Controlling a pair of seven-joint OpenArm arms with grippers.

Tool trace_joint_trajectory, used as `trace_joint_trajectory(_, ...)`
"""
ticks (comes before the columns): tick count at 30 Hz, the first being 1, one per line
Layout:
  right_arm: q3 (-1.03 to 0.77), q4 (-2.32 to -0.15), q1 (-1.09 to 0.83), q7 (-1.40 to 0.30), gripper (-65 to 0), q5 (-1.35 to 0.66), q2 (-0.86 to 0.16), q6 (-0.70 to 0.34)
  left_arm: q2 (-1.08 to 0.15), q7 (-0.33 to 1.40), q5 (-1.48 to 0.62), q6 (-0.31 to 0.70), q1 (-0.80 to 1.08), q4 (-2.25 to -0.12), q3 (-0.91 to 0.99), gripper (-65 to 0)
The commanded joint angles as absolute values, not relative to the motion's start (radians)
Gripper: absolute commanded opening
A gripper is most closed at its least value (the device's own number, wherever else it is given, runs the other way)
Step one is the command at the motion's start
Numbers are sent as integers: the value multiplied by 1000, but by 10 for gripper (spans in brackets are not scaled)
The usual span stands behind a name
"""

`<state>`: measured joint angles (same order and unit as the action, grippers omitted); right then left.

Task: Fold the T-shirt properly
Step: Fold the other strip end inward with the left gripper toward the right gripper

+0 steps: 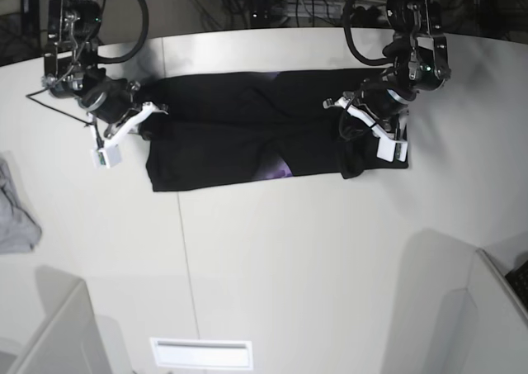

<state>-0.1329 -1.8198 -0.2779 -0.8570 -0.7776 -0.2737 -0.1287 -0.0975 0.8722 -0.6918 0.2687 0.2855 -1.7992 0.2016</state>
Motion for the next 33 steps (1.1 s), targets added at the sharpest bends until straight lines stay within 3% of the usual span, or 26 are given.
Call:
trace_joint_trajectory(1, -139, -1839, -269, -840, -650, -786, -285, -134, -101, 855, -714, 278, 280, -1814, 202, -650)
trace_joint_trajectory(21, -139, -1837, -262, -840, -650, -786, -285, -134, -104, 857, -717, 278, 282, -1813, 200, -650)
trace_joint_trajectory(24, -139, -1837, -262, -840, -650, -786, -285, -134, -102, 857, -719, 278, 278, -1797, 200, -555)
trace_joint_trajectory(29, -139, -1837, -262, -842, -650, -786, -285, -134, -102, 857, -719, 278, 278, -1791, 200, -304)
trace_joint_trajectory(33, -139, -1837, -262, -843, -650, -786, -285, -134, -102, 857, -719, 278, 265, -1791, 173, -189)
